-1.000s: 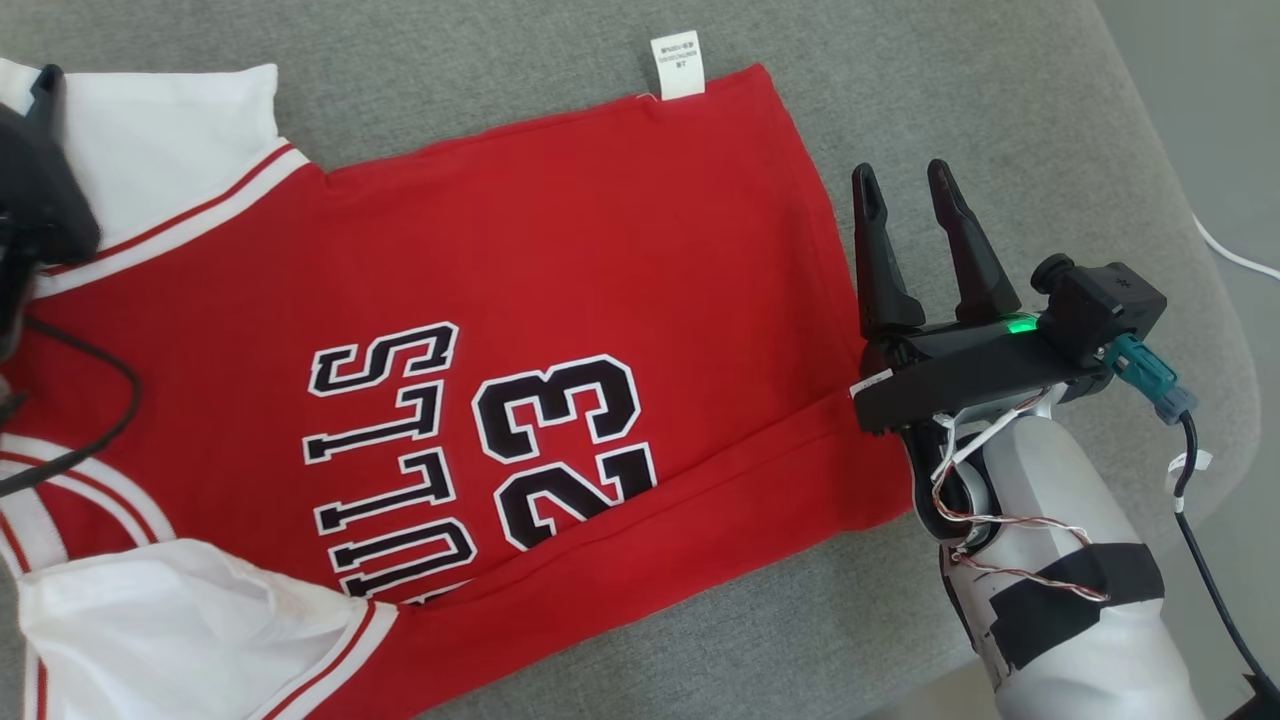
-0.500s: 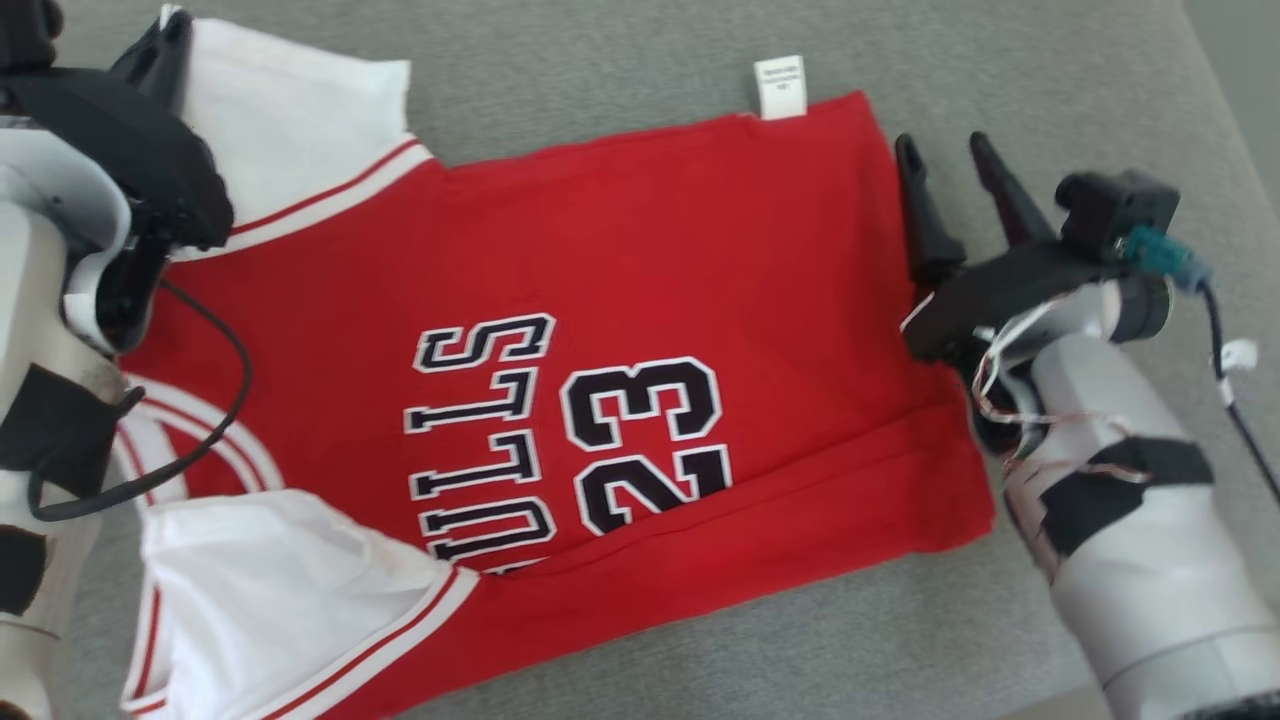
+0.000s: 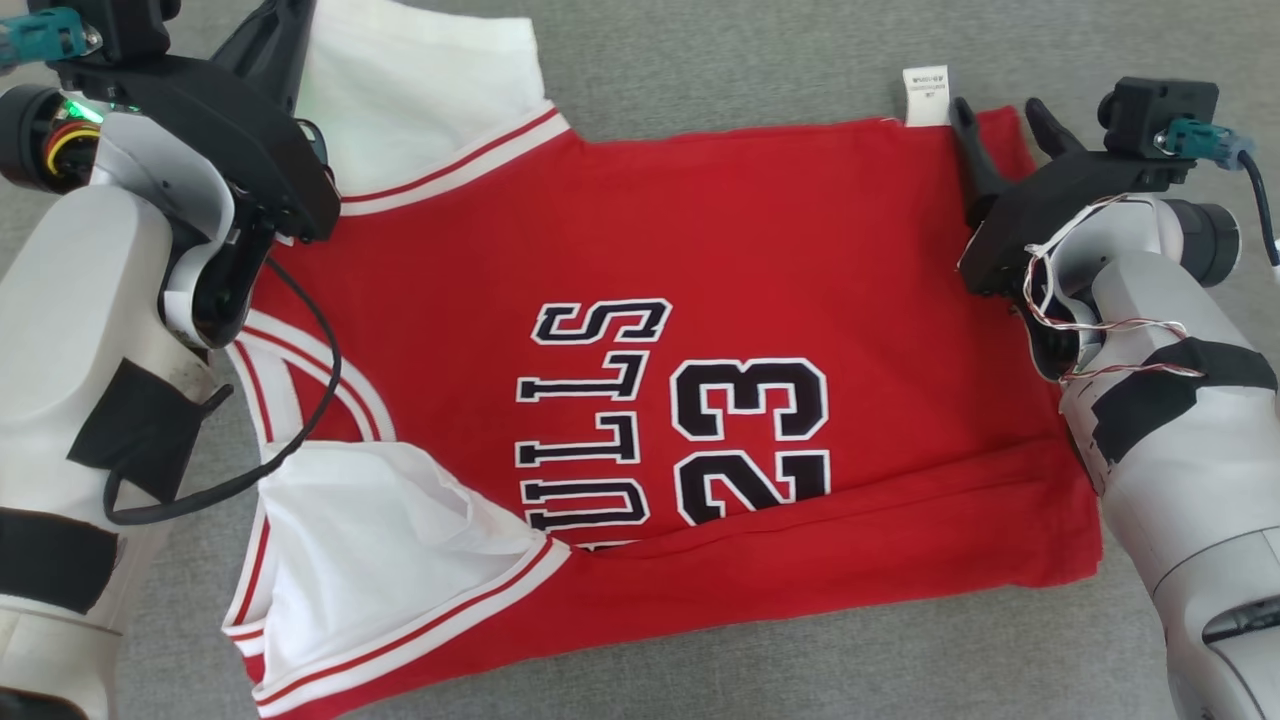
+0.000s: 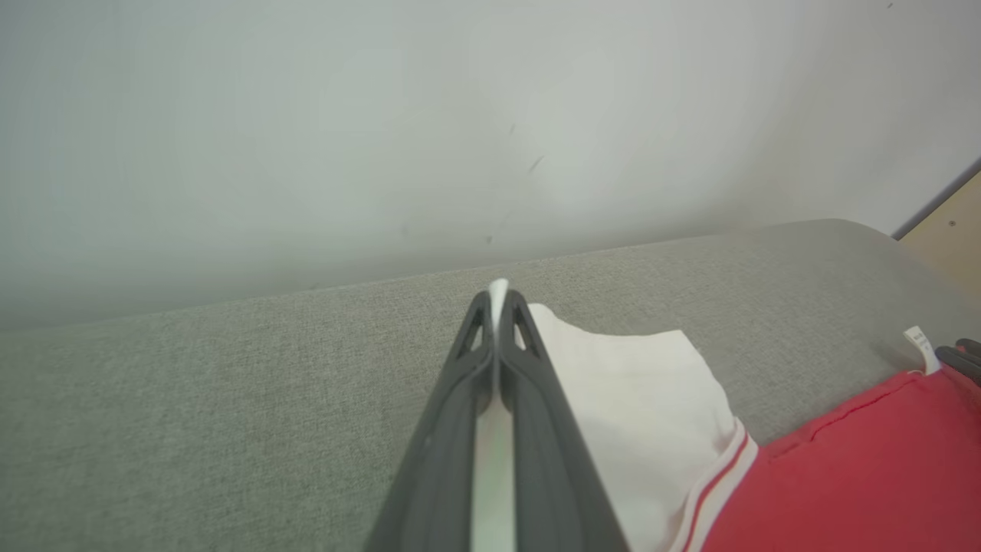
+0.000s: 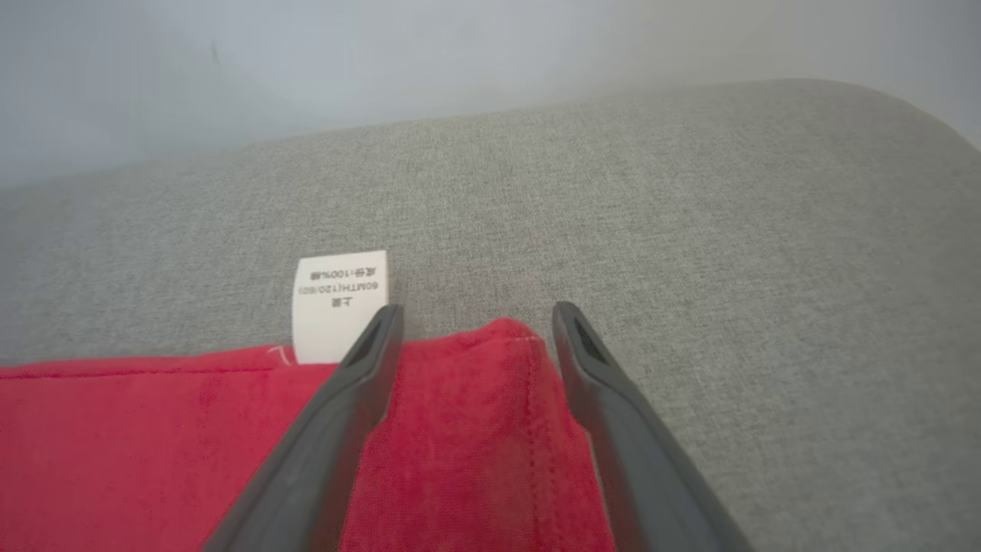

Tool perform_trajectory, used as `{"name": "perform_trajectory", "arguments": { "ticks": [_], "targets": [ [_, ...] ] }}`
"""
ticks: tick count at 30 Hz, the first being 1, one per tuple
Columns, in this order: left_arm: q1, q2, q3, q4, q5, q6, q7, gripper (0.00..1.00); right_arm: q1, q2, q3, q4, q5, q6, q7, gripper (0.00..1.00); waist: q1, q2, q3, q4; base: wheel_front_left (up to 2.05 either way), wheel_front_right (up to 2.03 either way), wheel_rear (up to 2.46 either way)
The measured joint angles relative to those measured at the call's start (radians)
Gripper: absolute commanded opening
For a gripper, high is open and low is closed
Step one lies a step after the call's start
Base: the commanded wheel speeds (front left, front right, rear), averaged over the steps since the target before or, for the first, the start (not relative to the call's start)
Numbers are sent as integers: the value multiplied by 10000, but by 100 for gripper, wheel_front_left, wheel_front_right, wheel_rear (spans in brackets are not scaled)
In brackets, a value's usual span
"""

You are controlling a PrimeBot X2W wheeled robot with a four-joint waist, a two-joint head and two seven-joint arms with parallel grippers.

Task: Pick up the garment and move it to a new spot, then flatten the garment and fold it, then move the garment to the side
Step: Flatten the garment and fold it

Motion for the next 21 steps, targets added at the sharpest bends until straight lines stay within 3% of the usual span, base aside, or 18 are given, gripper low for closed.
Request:
{"name": "perform_trajectory", "arguments": {
  "ticks": [5, 6, 7, 17, 21],
  "targets": [
    [-96, -23, -215, -4, -192, 0, -184, 0, -351, -17, 98, 872, -332, 0, -29, 98, 0, 0, 173, 221, 0, 0, 0],
    [-122, -23, -253, 8, -251, 0, -226, 0, -433, -17, 73, 980, -341, 0, -58, 31, 0, 0, 204, 234, 0, 0, 0],
    [-162, -19, -288, 17, -291, 0, -240, 0, -535, 4, 71, 1116, -343, 0, -8, 0, 0, 0, 228, 240, 0, 0, 0],
    [-709, 127, -184, 617, -608, -2, -972, 0, -1372, -86, -424, 1582, -504, 0, -1016, 0, 1, 0, 322, 271, 0, 0, 0],
    [-754, -111, -660, 639, -606, -6, -1459, 0, -1404, -127, -602, 1760, -907, 0, -1377, 0, 2, 0, 162, 395, 0, 0, 0]
  ]
}}
